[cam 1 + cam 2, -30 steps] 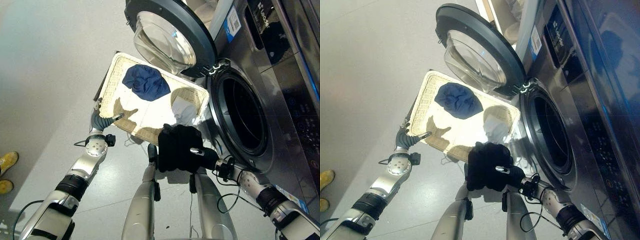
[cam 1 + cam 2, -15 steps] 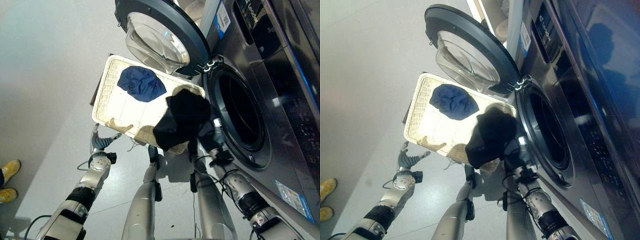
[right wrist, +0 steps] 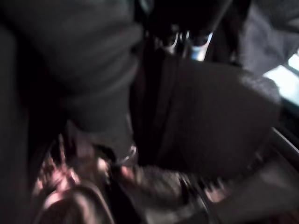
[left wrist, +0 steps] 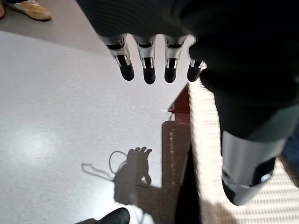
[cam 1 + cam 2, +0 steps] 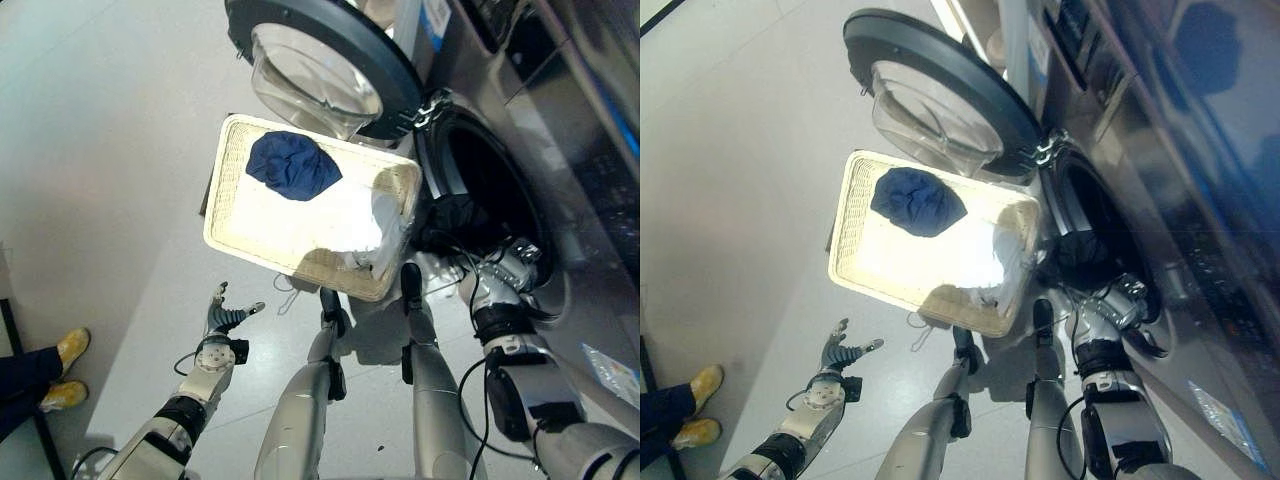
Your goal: Put the clothes into the washing machine.
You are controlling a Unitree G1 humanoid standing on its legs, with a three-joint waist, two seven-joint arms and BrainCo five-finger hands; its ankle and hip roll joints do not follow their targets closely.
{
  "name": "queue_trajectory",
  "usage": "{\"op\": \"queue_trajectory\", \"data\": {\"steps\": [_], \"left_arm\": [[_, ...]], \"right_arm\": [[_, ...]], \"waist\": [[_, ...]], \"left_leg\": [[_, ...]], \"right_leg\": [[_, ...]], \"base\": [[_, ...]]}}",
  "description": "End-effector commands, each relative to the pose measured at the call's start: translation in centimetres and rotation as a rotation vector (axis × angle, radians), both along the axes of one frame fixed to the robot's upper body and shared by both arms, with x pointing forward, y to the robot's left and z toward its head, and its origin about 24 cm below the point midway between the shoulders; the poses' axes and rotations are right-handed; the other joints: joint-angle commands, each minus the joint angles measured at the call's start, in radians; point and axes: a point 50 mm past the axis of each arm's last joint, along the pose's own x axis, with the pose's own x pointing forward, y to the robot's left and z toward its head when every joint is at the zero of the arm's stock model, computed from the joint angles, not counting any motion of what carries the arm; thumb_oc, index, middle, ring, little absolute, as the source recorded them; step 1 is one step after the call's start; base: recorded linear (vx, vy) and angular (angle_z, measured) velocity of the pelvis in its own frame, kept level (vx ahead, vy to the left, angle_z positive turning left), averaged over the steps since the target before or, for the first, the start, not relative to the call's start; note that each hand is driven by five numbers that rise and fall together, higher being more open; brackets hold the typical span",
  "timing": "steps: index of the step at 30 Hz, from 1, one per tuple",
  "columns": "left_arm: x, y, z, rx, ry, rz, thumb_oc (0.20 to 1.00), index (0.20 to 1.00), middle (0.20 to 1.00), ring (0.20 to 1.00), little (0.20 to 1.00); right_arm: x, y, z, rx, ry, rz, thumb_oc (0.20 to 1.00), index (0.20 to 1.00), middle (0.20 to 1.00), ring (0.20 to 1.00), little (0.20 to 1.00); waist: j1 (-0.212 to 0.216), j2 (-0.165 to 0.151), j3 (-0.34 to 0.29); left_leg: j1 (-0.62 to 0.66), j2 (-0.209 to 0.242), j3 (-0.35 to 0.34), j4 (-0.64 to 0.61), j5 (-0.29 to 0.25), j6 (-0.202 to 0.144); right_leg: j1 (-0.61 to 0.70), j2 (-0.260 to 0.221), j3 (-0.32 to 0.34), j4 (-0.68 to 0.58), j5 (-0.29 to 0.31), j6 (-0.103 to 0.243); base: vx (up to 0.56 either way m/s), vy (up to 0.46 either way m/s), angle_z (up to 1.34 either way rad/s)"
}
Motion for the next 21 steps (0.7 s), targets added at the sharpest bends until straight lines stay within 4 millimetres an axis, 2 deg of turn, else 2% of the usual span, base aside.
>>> {"op": "queue_trajectory", "data": {"steps": [1, 3, 4, 5, 6, 8, 9, 10, 12, 13, 18, 21], "left_arm": [[-1.5, 2.4, -1.0, -0.004, 0.059, 0.084, 1.0, 1.0, 1.0, 1.0, 1.0], [-1.4, 3.3, -0.8, -0.004, 0.067, 0.096, 1.0, 1.0, 1.0, 1.0, 1.0], [-1.3, 3.5, -0.6, -0.007, 0.066, 0.099, 1.0, 1.0, 1.0, 1.0, 1.0], [-1.2, 3.6, -0.5, -0.008, 0.066, 0.1, 1.0, 1.0, 1.0, 1.0, 1.0], [-1.0, 3.7, -0.3, -0.012, 0.063, 0.099, 1.0, 1.0, 1.0, 1.0, 1.0], [-0.9, 3.8, -0.2, -0.015, 0.059, 0.099, 1.0, 1.0, 1.0, 1.0, 1.0], [-0.7, 3.4, -0.1, -0.025, 0.051, 0.092, 1.0, 1.0, 1.0, 1.0, 1.0], [-0.3, 2.4, -0.1, -0.035, 0.039, 0.066, 1.0, 1.0, 1.0, 1.0, 1.0], [-0.2, 1.5, -0.1, -0.044, 0.029, 0.043, 1.0, 1.0, 1.0, 1.0, 1.0], [0.0, 0.7, -0.1, -0.048, 0.022, 0.02, 1.0, 1.0, 1.0, 1.0, 1.0], [0.4, -0.6, 0.1, -0.05, 0.013, -0.026, 1.0, 1.0, 1.0, 1.0, 1.0], [0.6, -1.3, 0.3, -0.053, 0.0, -0.051, 1.0, 1.0, 1.0, 1.0, 1.0]], "right_arm": [[-11.3, -12.5, 8.9, 0.004, -0.25, -0.84, 0.2, 0.2, 0.2, 0.2, 0.2], [-12.8, -13.0, 9.9, -0.016, -0.34, -0.907, 0.2, 0.2, 0.2, 0.2, 0.2], [-12.9, -12.9, 10.4, -0.044, -0.386, -0.898, 0.504, 0.504, 0.504, 0.504, 0.504], [-12.9, -12.9, 10.5, -0.058, -0.398, -0.89, 0.661, 0.661, 0.661, 0.661, 0.661], [-12.5, -12.9, 10.8, -0.099, -0.429, -0.833, 1.0, 1.0, 1.0, 1.0, 1.0], [-11.9, -13.1, 10.5, -0.115, -0.446, -0.787, 1.0, 1.0, 1.0, 1.0, 1.0], [-10.9, -12.8, 10.8, -0.163, -0.454, -0.709, 1.0, 1.0, 1.0, 1.0, 1.0], [-8.5, -12.0, 10.9, -0.214, -0.439, -0.537, 1.0, 1.0, 1.0, 1.0, 1.0], [-6.8, -11.3, 10.8, -0.208, -0.42, -0.444, 1.0, 1.0, 1.0, 1.0, 1.0], [-5.3, -10.4, 10.5, -0.204, -0.399, -0.356, 1.0, 1.0, 1.0, 1.0, 1.0], [-1.7, -7.7, 9.1, -0.245, -0.349, -0.158, 1.0, 1.0, 1.0, 1.0, 1.0], [0.0, -6.5, 7.4, -0.33, -0.282, -0.061, 1.0, 1.0, 1.0, 1.0, 1.0]], "waist": [[-0.068, 0.03, -0.003], [-0.081, 0.019, -0.003], [-0.084, 0.016, -0.003], [-0.086, 0.015, -0.003], [-0.089, 0.013, -0.003], [-0.09, 0.012, -0.003], [-0.089, 0.018, -0.003], [-0.081, 0.034, -0.003], [-0.069, 0.05, -0.003], [-0.057, 0.064, -0.003], [-0.033, 0.087, -0.003], [-0.017, 0.097, -0.003]], "left_leg": [[-0.057, -0.036, -0.01, 0.121, -0.075, 0.004], [-0.071, -0.036, -0.012, 0.132, -0.078, 0.003], [-0.081, -0.036, -0.013, 0.137, -0.077, 0.002], [-0.085, -0.036, -0.014, 0.14, -0.077, 0.002], [-0.093, -0.037, -0.015, 0.146, -0.077, 0.002], [-0.098, -0.037, -0.015, 0.151, -0.077, 0.002], [-0.104, -0.04, -0.018, 0.154, -0.076, 0.003], [-0.116, -0.047, -0.023, 0.158, -0.071, 0.006], [-0.121, -0.052, -0.027, 0.16, -0.07, 0.007], [-0.125, -0.055, -0.03, 0.16, -0.067, 0.007], [-0.136, -0.06, -0.033, 0.157, -0.062, 0.006], [-0.151, -0.062, -0.033, 0.149, -0.055, 0.007]], "right_leg": [[0.001, 0.069, -0.034, 0.087, -0.13, 0.028], [-0.012, 0.075, -0.025, 0.093, -0.13, 0.028], [-0.022, 0.077, -0.02, 0.095, -0.125, 0.028], [-0.025, 0.077, -0.017, 0.095, -0.125, 0.028], [-0.032, 0.079, -0.011, 0.097, -0.123, 0.028], [-0.037, 0.08, -0.008, 0.1, -0.122, 0.028], [-0.045, 0.08, -0.003, 0.101, -0.121, 0.028], [-0.057, 0.079, 0.002, 0.106, -0.12, 0.027], [-0.063, 0.073, 0.0, 0.109, -0.121, 0.027], [-0.065, 0.066, -0.006, 0.109, -0.122, 0.027], [-0.069, 0.054, -0.027, 0.104, -0.122, 0.024], [-0.082, 0.051, -0.037, 0.102, -0.121, 0.021]], "base": [[-0.01, -0.109, 0.12], [0.02, -0.092, 0.03], [0.02, -0.065, -0.05], [0.01, -0.047, -0.14], [0.01, -0.035, -0.15], [0.01, -0.02, -0.1], [0.0, -0.011, -0.08], [0.0, -0.019, -0.12], [-0.01, -0.026, -0.07], [0.0, -0.038, 0.01], [0.0, -0.016, 0.0], [0.0, 0.0, 0.0]]}}
